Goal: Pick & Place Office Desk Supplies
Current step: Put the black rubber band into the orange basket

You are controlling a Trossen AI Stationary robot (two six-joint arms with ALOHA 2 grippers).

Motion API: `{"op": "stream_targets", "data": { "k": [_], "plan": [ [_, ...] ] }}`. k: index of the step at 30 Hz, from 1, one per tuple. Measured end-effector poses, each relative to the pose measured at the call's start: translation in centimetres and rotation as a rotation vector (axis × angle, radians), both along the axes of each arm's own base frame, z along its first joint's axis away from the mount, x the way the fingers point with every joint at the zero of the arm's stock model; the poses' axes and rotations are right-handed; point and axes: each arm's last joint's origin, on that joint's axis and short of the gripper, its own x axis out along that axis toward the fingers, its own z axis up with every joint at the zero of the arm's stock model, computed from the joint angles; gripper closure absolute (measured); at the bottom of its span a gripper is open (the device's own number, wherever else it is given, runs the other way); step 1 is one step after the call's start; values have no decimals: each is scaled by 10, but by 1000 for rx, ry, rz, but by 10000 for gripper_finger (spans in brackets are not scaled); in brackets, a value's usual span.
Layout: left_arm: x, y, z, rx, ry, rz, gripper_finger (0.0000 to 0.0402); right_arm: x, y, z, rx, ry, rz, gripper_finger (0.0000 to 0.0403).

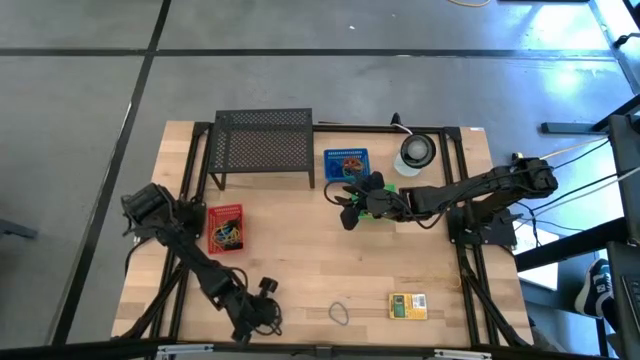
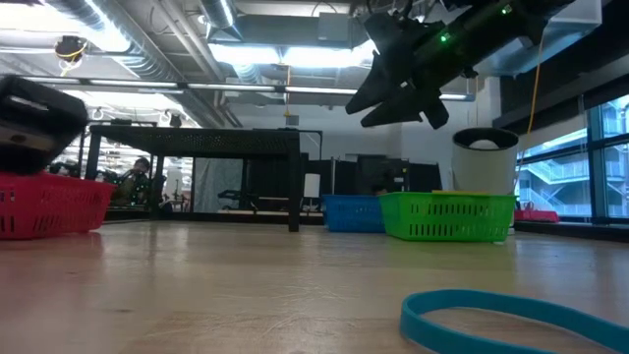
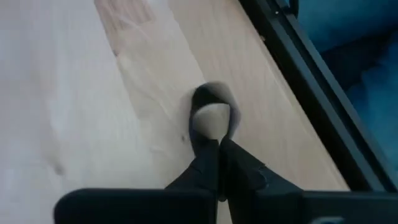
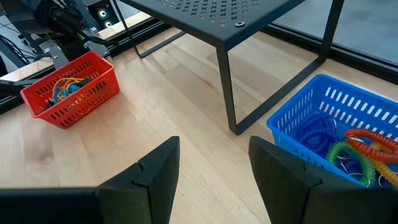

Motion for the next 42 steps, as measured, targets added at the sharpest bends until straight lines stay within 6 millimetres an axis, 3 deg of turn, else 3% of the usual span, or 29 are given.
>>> {"op": "stream_targets", "data": {
  "k": [7,12,16,20,26,31,42],
  "plan": [
    [2,11,39,210,-285,40,395,0,0,0,1,-1,-1,209],
    [7,31,89,371,-588,339,394,0,0,0,-3,-3,-12,209],
    [11,54,130,314,-758,623,394,0,0,0,14,-18,-39,209],
    [17,76,155,193,-803,688,393,-1,0,0,6,-25,-66,209],
    [29,88,134,95,-691,532,391,-3,7,1,-52,-24,-94,209],
    [35,93,126,106,-649,521,390,-3,10,1,-71,-25,-107,209],
    [2,115,91,267,-243,651,389,-3,10,1,-63,-22,-89,209]
  ]
}}
